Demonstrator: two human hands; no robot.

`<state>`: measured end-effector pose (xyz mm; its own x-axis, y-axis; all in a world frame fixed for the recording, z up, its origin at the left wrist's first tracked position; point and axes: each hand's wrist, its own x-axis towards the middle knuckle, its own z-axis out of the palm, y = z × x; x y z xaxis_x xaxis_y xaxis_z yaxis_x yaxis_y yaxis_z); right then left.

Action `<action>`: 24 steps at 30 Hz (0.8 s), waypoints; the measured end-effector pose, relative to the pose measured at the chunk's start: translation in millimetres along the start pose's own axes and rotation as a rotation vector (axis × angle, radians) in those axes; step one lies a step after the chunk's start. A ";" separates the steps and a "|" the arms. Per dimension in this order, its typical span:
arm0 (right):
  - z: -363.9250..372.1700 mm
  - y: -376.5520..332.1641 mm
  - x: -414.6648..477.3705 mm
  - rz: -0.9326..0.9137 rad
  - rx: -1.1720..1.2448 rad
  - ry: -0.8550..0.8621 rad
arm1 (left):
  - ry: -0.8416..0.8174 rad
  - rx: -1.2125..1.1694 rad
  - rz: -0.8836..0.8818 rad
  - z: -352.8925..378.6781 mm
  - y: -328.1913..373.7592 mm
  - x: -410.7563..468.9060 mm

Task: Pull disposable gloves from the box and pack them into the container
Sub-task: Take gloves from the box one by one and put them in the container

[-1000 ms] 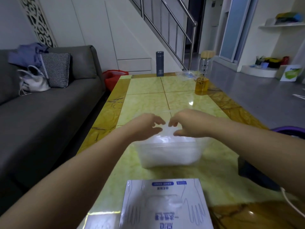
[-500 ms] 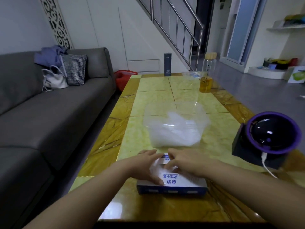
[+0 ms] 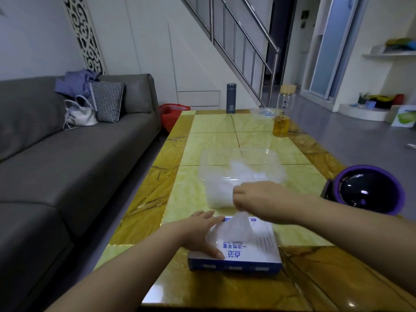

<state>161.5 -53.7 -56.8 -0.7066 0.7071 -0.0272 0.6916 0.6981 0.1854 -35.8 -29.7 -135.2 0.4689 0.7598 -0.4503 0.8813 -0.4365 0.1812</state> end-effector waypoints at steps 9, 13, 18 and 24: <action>-75.8 49.9 -5.8 0.185 0.154 0.502 | 0.106 -0.706 0.143 -40.0 4.0 -19.6; -74.5 53.1 -8.3 0.166 0.165 0.528 | 0.075 -1.345 0.387 -68.2 1.6 -32.3; -69.5 52.5 -5.2 0.179 0.193 0.545 | 0.231 -1.676 0.444 -98.4 17.3 -27.3; -64.2 57.5 5.2 0.463 0.608 0.684 | 0.654 -1.805 0.348 -129.4 37.9 -8.8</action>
<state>188.0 -17.0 16.8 -0.1533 0.8390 0.5220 0.7428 0.4462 -0.4991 1.0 9.5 -11.3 0.1789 0.9819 0.0616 -0.4224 0.0201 0.9062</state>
